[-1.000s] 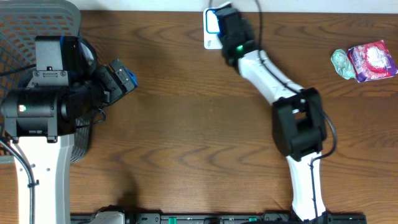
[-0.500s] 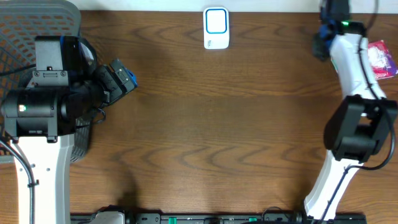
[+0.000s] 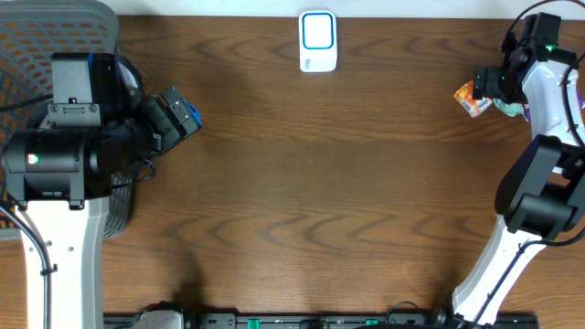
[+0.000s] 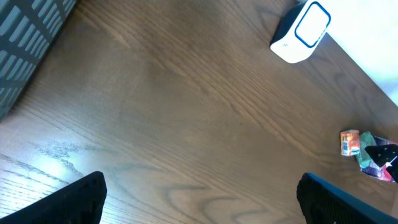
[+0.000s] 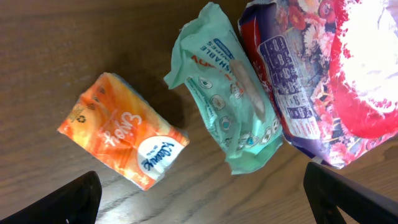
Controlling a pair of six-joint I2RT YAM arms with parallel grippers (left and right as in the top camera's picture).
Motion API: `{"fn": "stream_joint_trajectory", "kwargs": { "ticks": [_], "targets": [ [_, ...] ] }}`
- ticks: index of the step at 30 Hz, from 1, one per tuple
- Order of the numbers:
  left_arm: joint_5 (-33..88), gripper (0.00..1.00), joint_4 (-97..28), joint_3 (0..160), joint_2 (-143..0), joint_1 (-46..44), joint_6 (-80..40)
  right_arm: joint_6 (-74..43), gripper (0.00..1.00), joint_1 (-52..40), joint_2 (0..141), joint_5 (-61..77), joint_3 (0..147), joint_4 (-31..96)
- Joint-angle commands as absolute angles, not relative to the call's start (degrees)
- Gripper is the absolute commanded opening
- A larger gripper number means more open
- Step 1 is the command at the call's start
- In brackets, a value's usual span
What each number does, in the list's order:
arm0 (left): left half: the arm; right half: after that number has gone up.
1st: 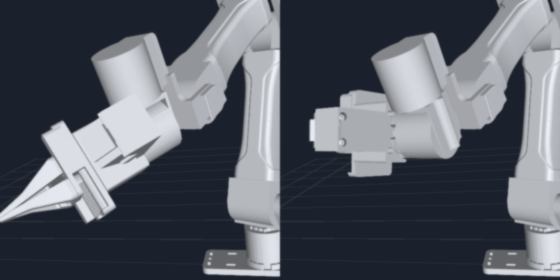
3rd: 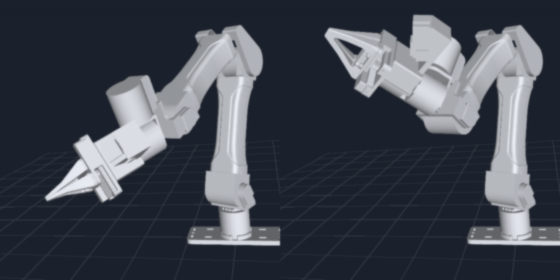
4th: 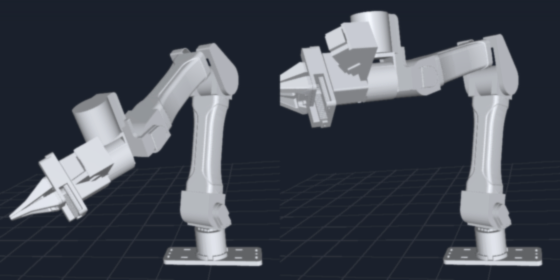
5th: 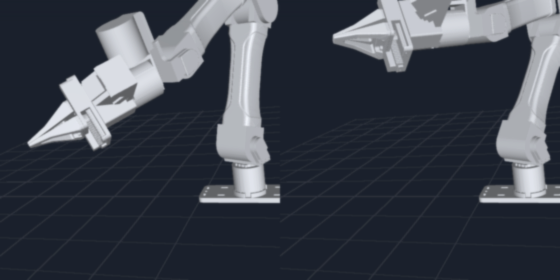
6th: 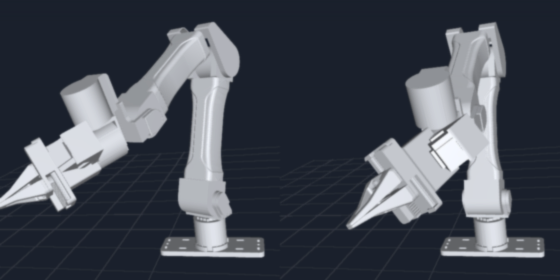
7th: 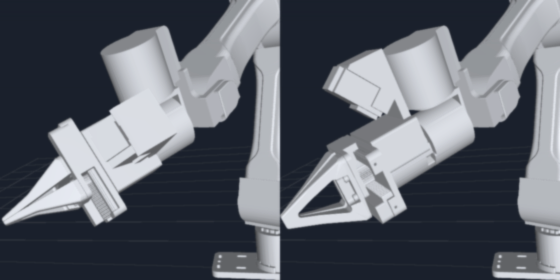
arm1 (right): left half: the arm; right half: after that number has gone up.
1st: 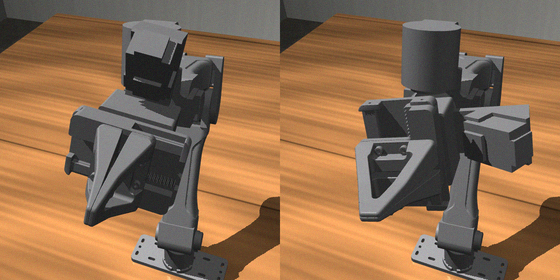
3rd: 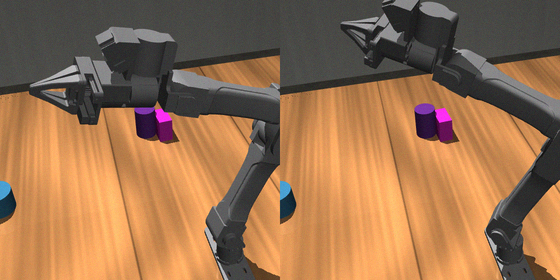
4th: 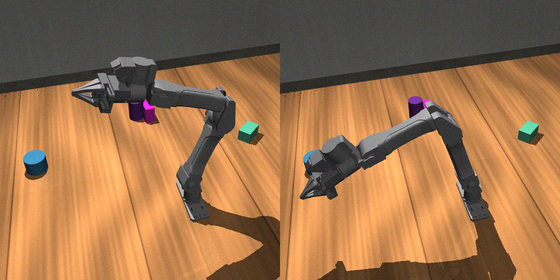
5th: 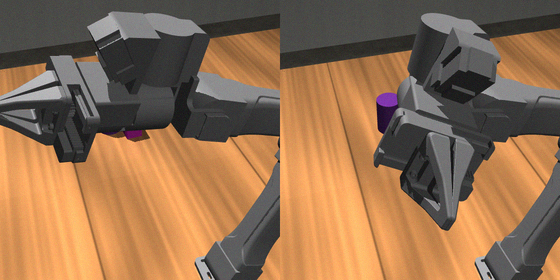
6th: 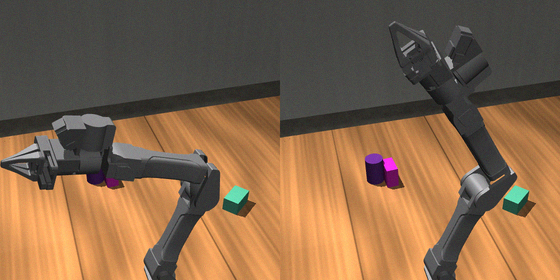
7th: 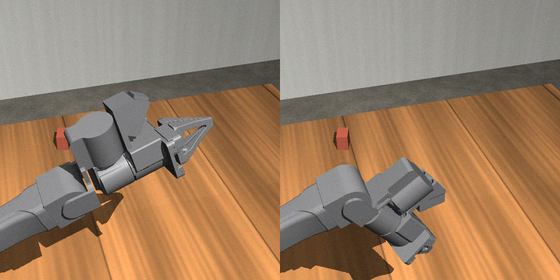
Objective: Scan the item barcode
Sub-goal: 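Carry the tissue pack to the right back corner and release it, then reach into the basket and grasp the red snack bar with left gripper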
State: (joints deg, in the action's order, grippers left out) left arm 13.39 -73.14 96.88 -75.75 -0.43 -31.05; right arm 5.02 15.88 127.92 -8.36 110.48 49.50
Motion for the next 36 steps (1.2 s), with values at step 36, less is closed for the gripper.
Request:
{"fn": "stream_joint_trajectory", "kwargs": {
  "ticks": [36],
  "targets": [
    [28.6, 0.98, -53.69, 98.98, -75.11, 0.47, -32.4, -3.14, 0.99, 15.0, 97.82, 17.65, 110.24, 61.58]
  ]
}}
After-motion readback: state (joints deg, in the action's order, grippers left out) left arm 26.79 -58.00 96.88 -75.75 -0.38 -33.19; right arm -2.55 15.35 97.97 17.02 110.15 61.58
